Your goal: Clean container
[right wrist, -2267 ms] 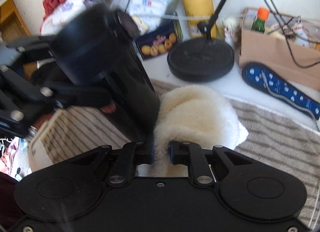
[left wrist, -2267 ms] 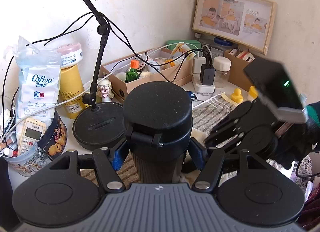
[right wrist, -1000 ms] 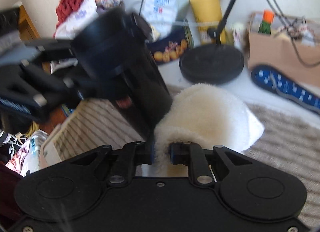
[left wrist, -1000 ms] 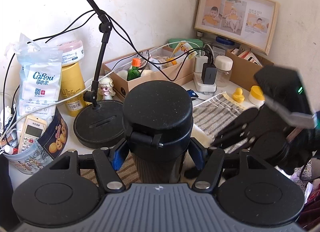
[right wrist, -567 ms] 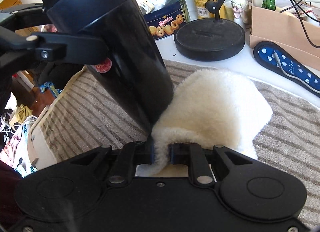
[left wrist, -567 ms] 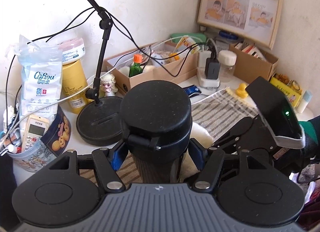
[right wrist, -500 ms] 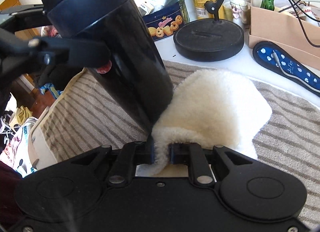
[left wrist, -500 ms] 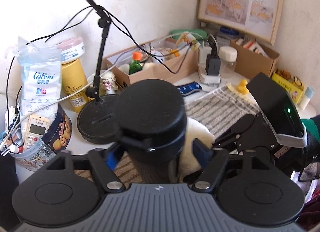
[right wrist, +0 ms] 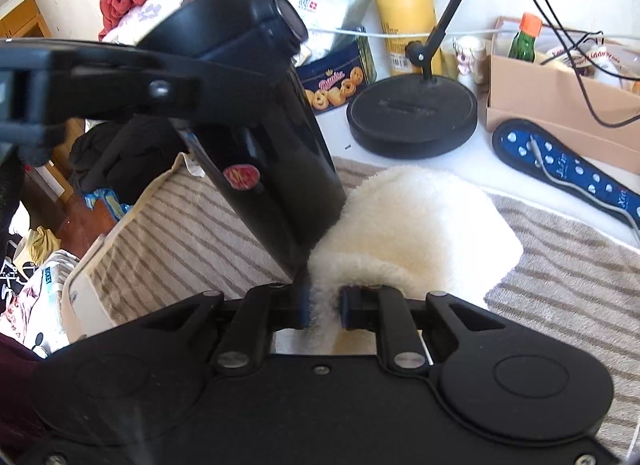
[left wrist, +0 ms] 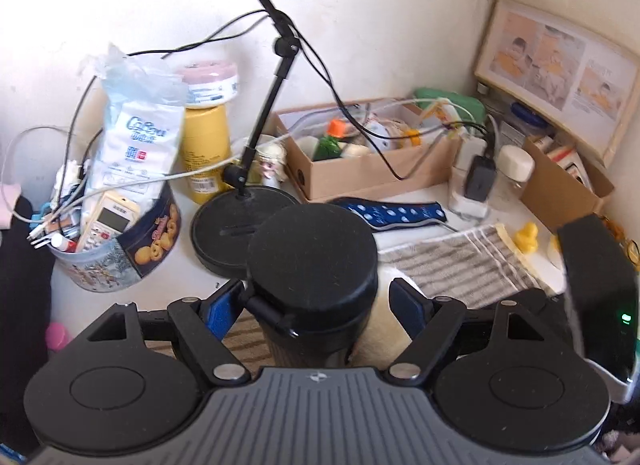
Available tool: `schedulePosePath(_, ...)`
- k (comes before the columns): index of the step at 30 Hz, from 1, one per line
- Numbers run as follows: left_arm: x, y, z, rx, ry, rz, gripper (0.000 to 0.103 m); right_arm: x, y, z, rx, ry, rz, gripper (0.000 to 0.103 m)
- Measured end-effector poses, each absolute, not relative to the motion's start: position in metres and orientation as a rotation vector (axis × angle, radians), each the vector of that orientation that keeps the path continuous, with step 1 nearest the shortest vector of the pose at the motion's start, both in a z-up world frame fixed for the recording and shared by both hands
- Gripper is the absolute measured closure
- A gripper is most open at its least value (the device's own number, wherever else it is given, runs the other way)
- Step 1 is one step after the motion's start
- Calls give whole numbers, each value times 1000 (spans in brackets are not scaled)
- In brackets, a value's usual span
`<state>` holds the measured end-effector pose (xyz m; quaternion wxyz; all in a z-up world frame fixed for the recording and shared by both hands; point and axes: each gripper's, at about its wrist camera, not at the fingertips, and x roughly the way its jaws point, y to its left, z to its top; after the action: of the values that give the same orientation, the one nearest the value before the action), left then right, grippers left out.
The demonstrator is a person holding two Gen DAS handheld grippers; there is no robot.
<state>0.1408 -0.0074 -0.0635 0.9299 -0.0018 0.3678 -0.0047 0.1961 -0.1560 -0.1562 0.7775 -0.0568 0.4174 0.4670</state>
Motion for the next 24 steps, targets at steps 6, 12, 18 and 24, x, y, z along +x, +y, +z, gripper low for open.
schedulePosePath(6, 143, 2, -62, 57, 729, -153, 40, 196, -163, -150, -111, 887, 1004, 89)
schedulePosePath(12, 158, 30, -59, 221, 728, -524, 40, 192, -172, -142, -101, 872, 987, 89)
schedulePosePath(18, 168, 43, -58, 319, 727, -751, 40, 188, -177, -134, -92, 855, 969, 89)
schedulePosePath(24, 164, 40, -53, 251, 744, -683, 24, 185, -180, -127, -86, 836, 968, 89)
